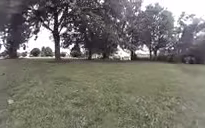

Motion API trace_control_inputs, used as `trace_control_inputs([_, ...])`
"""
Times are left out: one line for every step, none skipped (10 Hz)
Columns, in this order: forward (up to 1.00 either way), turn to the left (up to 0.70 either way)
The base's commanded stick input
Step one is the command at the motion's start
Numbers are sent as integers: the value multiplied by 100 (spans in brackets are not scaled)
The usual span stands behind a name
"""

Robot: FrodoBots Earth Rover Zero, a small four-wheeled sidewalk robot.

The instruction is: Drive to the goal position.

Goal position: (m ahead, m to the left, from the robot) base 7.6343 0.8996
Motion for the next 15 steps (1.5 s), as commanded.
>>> trace_control_inputs([0,-70])
trace_control_inputs([0,-70])
trace_control_inputs([0,-70])
trace_control_inputs([0,-70])
trace_control_inputs([0,-70])
trace_control_inputs([0,-70])
trace_control_inputs([0,-70])
trace_control_inputs([0,-70])
trace_control_inputs([0,-70])
trace_control_inputs([0,-70])
trace_control_inputs([0,-70])
trace_control_inputs([0,-70])
trace_control_inputs([0,-70])
trace_control_inputs([0,-70])
trace_control_inputs([0,-70])
